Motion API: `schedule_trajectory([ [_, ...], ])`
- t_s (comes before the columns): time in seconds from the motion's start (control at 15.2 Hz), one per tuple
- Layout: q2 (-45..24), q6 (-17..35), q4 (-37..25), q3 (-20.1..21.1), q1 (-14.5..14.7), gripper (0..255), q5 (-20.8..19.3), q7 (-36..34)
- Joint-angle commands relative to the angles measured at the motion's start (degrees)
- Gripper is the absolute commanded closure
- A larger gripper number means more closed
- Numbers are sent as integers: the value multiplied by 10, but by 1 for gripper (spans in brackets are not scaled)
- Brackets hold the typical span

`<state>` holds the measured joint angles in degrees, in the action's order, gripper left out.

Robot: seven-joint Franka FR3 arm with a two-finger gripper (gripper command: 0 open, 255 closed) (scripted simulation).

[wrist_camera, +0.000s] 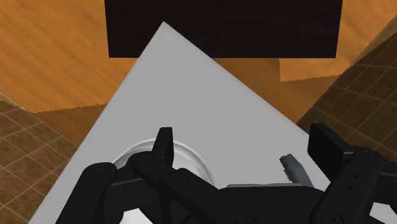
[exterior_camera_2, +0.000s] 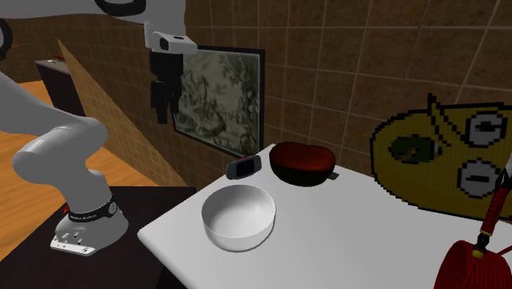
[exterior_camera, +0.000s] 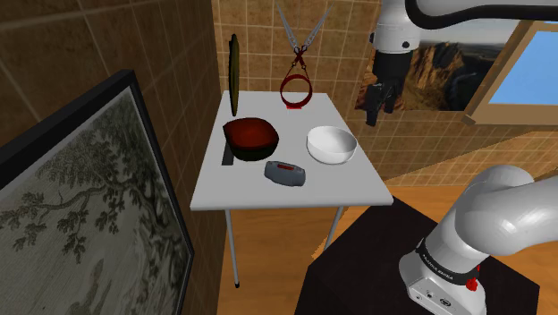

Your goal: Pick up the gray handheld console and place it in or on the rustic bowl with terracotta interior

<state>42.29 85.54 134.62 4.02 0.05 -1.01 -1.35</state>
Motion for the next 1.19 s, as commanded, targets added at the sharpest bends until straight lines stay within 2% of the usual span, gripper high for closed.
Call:
schedule_trajectory([
  [0.0,0,0,0,0,0,0,0,0],
  [0.53,-105,168,38,8,35,0,12,59],
  [1.12,-259,337,25,26,73,0,24,124],
])
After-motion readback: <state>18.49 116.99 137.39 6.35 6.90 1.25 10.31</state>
